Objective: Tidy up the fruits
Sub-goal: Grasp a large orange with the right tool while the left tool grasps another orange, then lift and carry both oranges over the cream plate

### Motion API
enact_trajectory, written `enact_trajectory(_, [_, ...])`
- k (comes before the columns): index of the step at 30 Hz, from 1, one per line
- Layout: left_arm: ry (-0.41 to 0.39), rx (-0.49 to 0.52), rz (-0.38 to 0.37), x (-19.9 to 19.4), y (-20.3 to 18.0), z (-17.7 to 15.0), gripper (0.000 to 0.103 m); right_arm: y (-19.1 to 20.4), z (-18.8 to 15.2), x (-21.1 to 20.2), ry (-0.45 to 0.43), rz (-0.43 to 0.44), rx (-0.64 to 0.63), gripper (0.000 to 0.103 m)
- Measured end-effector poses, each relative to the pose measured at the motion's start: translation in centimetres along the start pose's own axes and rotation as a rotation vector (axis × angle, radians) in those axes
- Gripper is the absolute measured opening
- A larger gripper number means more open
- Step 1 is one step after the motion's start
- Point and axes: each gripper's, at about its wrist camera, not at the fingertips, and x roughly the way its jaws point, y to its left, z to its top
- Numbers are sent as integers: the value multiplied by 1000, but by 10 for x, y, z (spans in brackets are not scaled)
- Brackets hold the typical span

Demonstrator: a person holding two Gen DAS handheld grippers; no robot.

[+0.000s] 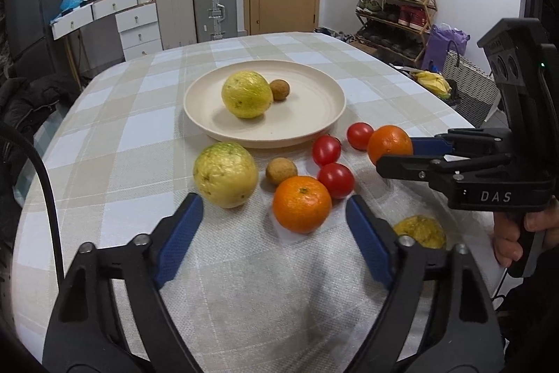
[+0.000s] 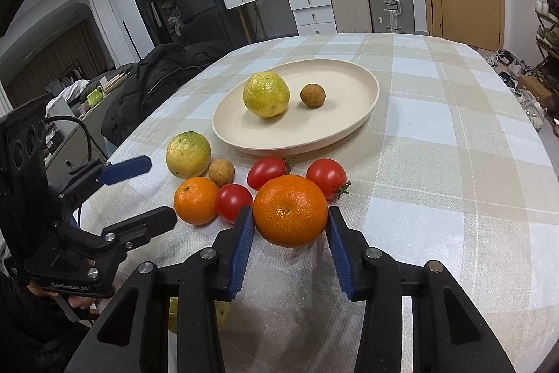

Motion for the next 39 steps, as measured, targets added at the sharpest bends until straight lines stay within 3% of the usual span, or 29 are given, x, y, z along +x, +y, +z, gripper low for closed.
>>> enact_trajectory(5, [27, 5, -51, 6, -6, 0, 59, 1, 0, 1, 2, 0, -8, 43])
enact_trajectory(22, [137, -47, -82, 39, -5, 5, 49, 2, -1, 2, 7, 1, -16, 43])
enact_trajectory(26, [139, -40, -75, 43, -7, 7, 47, 3, -1, 3, 7, 0, -17, 43])
enact_trajectory(28, [140, -33, -84, 43, -9, 7, 38, 3, -2, 3, 7, 2, -16, 43])
enact_trajectory(39, [95, -1, -80, 34, -15, 6, 37, 3, -2, 2, 5, 3, -16, 43])
